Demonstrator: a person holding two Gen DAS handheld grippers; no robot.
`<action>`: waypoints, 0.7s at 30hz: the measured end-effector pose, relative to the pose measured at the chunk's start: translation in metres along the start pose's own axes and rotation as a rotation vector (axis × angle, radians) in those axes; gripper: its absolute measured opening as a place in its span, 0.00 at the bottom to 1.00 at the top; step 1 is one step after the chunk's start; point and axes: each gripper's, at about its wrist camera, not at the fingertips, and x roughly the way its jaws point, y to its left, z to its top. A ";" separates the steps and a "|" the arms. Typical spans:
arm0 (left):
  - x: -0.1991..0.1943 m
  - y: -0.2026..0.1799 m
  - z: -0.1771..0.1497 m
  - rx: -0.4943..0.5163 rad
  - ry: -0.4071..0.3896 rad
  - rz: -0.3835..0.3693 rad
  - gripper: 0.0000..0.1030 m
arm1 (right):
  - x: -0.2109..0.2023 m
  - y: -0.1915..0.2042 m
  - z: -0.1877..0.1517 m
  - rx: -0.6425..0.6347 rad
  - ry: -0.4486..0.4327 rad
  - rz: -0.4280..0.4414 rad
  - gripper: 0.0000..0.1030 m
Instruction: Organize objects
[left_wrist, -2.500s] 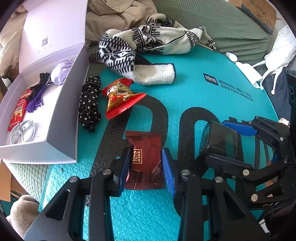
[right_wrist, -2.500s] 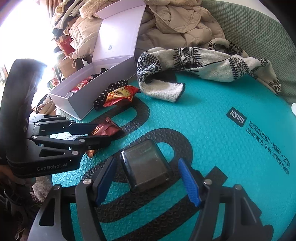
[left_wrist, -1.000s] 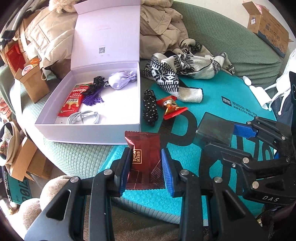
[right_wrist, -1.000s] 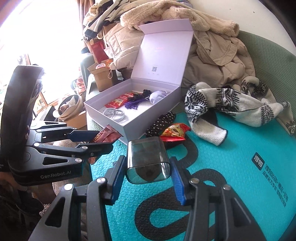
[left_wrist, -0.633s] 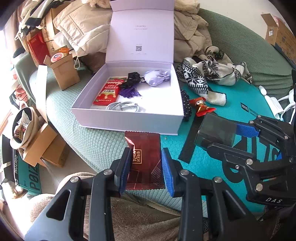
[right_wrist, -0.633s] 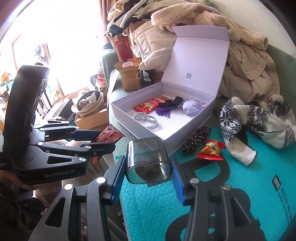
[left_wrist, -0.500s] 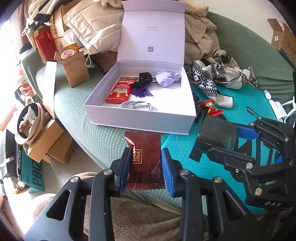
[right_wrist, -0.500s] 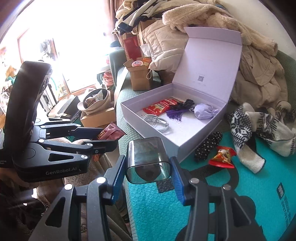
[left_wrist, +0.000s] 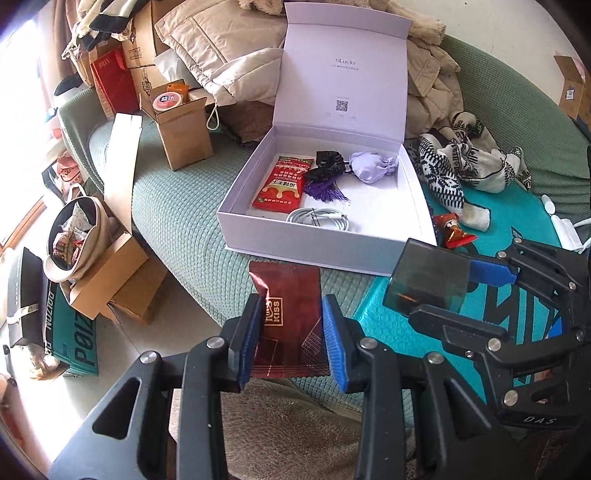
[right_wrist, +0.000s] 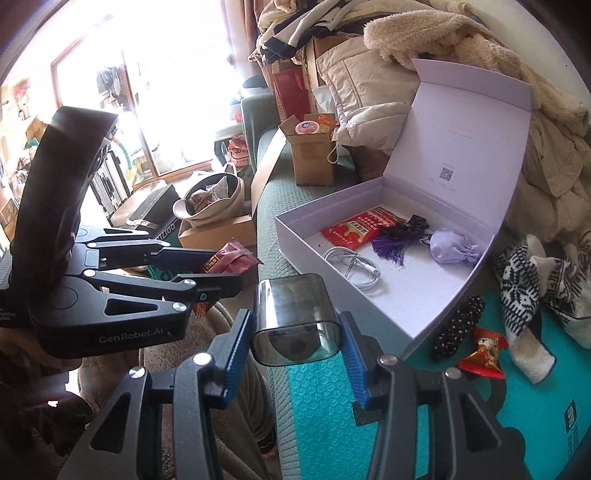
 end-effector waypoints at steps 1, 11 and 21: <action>0.001 0.002 0.002 0.001 0.000 -0.002 0.30 | 0.002 0.000 0.002 0.000 0.001 -0.002 0.46; 0.015 0.012 0.043 0.017 -0.016 -0.008 0.30 | 0.015 -0.013 0.032 -0.009 -0.023 -0.032 0.46; 0.044 0.009 0.084 0.045 -0.016 -0.034 0.30 | 0.028 -0.038 0.060 -0.002 -0.035 -0.071 0.46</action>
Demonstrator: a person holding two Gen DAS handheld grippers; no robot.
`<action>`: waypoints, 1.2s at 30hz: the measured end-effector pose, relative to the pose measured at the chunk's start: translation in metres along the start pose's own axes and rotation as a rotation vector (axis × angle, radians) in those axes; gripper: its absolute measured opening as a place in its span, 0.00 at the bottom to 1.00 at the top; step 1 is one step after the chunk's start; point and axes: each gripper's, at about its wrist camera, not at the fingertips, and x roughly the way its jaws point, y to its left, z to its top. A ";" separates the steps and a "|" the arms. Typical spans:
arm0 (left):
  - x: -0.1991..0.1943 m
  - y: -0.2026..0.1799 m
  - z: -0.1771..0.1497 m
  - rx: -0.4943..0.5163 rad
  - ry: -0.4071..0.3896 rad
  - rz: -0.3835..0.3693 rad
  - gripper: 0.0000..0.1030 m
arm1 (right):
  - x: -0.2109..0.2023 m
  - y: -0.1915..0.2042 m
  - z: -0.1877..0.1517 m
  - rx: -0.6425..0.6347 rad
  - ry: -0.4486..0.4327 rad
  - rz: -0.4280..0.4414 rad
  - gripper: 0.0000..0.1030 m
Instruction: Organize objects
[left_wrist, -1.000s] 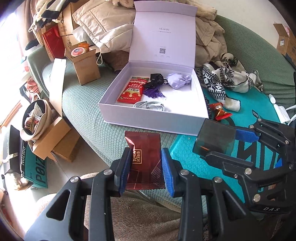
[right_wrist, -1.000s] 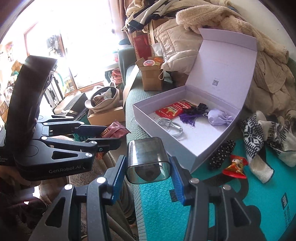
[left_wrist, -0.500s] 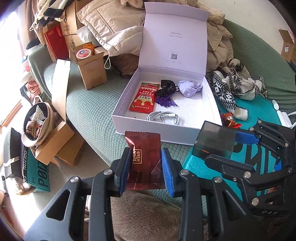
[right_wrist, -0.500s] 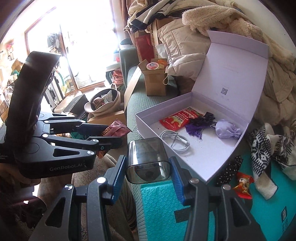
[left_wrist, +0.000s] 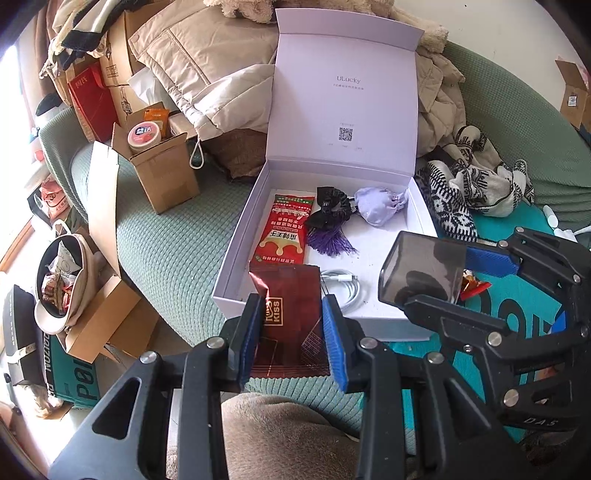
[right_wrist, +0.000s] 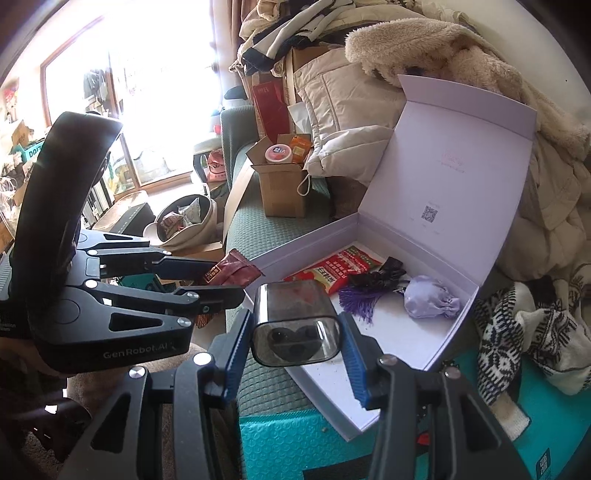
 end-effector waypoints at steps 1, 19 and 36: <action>0.004 0.000 0.004 0.003 0.000 -0.003 0.30 | 0.002 -0.003 0.002 0.001 0.001 -0.004 0.46; 0.078 0.002 0.068 0.058 0.036 -0.052 0.30 | 0.039 -0.046 0.028 0.035 0.020 -0.055 0.46; 0.147 0.004 0.110 0.106 0.065 -0.068 0.30 | 0.081 -0.080 0.051 0.032 0.017 -0.073 0.46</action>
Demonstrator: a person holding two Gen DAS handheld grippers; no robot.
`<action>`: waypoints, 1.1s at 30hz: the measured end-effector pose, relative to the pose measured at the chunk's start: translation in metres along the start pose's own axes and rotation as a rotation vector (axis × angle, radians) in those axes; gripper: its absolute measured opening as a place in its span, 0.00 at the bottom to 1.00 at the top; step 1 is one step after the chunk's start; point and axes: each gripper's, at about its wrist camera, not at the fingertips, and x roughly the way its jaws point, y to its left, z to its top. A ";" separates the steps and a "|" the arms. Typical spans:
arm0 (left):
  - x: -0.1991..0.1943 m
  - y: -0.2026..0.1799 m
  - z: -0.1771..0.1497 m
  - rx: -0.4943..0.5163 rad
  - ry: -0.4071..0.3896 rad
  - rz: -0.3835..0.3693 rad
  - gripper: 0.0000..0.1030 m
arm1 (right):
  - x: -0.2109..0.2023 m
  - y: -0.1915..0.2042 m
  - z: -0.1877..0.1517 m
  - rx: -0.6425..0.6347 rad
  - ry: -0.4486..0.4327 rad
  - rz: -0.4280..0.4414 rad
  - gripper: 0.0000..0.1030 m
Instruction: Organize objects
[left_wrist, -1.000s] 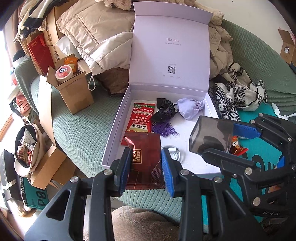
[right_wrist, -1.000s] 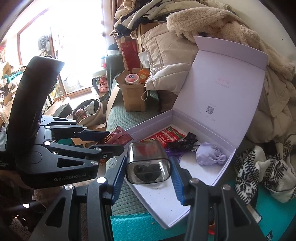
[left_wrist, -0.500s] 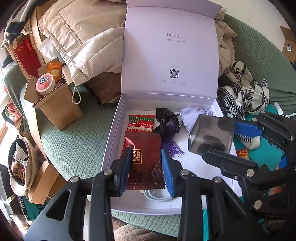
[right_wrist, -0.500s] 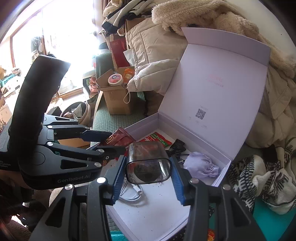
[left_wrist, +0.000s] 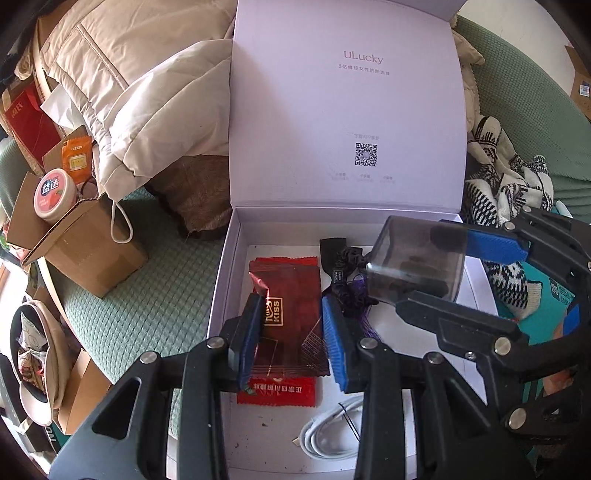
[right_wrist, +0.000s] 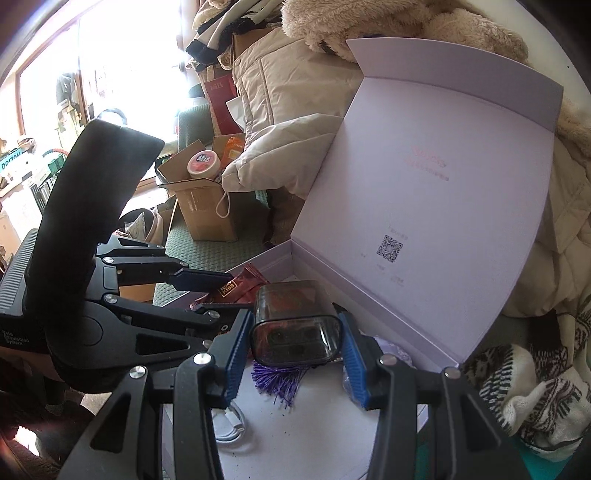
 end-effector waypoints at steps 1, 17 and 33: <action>0.003 0.001 0.003 0.003 0.001 -0.001 0.30 | 0.002 -0.002 0.001 0.000 0.000 -0.002 0.46; 0.051 0.004 0.040 0.086 0.029 -0.040 0.30 | 0.036 -0.032 0.008 0.006 0.031 -0.028 0.46; 0.088 0.018 0.045 0.087 0.094 -0.062 0.31 | 0.054 -0.044 0.005 0.015 0.075 -0.021 0.46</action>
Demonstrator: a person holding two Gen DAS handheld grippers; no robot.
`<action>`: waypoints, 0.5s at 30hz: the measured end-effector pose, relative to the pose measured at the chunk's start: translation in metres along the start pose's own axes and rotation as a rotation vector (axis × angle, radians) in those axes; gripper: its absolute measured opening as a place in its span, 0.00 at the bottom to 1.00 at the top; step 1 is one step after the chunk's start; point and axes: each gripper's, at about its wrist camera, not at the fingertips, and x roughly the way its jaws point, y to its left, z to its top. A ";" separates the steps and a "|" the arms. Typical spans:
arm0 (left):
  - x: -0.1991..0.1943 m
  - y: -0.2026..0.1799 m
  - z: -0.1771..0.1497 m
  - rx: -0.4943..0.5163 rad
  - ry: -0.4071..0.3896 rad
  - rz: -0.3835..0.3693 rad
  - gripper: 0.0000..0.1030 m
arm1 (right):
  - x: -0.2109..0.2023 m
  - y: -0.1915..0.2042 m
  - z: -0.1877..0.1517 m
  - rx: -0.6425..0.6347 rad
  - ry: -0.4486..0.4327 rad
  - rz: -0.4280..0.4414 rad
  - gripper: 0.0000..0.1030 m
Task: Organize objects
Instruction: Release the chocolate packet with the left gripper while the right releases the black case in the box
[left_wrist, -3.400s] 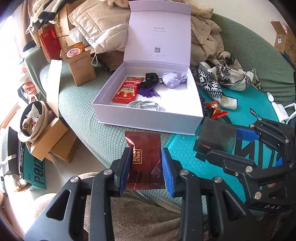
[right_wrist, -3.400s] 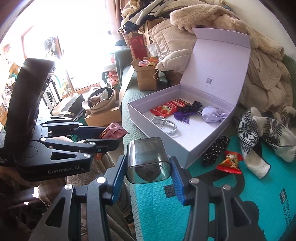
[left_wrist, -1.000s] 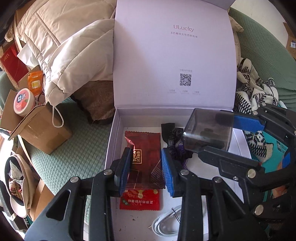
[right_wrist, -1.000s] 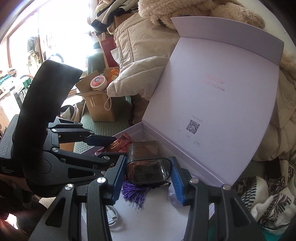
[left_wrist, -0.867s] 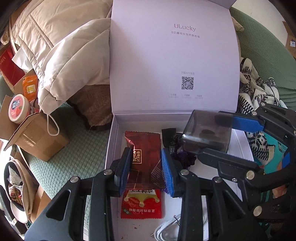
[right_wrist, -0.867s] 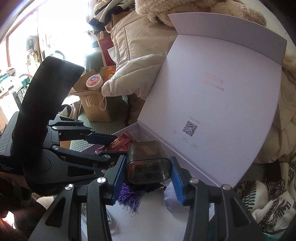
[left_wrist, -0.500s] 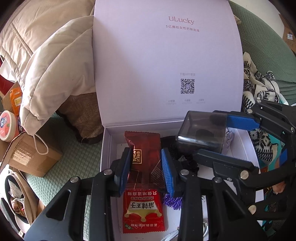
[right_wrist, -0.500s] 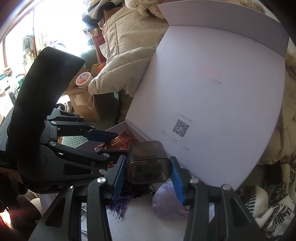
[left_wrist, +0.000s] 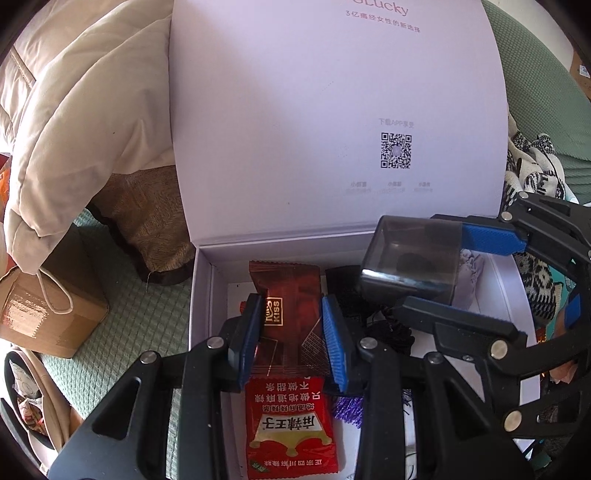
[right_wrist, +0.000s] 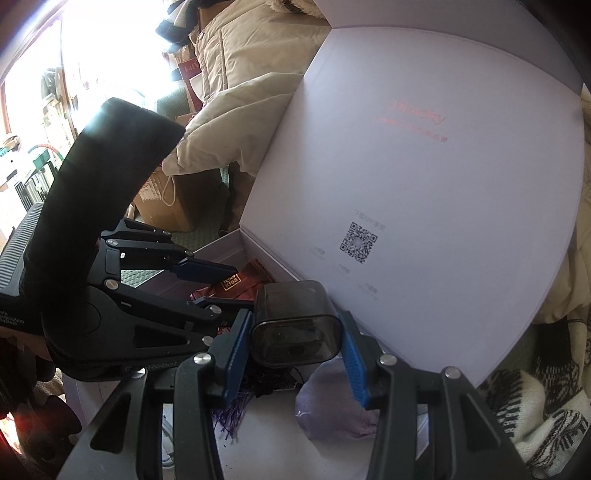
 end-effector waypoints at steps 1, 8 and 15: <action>0.002 0.002 0.000 -0.005 0.003 -0.001 0.31 | 0.001 0.000 0.000 0.000 0.004 0.002 0.46; 0.011 0.009 -0.006 -0.012 0.027 0.001 0.31 | 0.009 0.000 -0.001 0.000 0.035 0.013 0.46; 0.014 0.012 -0.008 -0.018 0.047 0.013 0.39 | 0.011 -0.003 -0.004 -0.004 0.058 -0.005 0.46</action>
